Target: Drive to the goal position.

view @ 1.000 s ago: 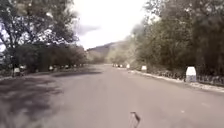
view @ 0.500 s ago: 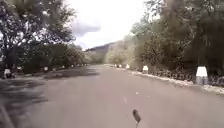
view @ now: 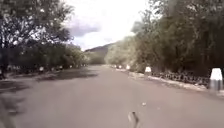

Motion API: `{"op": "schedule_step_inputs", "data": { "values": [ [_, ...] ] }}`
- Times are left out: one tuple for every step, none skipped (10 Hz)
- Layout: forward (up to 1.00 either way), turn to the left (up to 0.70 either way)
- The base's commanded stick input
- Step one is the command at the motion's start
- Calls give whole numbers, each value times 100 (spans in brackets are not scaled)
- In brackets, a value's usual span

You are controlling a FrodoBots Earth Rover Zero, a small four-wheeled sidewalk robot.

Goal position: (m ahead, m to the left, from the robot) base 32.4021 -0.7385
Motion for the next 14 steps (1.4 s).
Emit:
{"op": "schedule_step_inputs", "data": {
  "values": [
    [100,40],
    [100,25],
    [100,8],
    [100,0],
    [100,0],
    [100,0],
    [100,0],
    [100,0],
    [100,0],
    [100,0],
    [100,0],
    [100,0],
    [100,0],
    [100,0]
  ]
}}
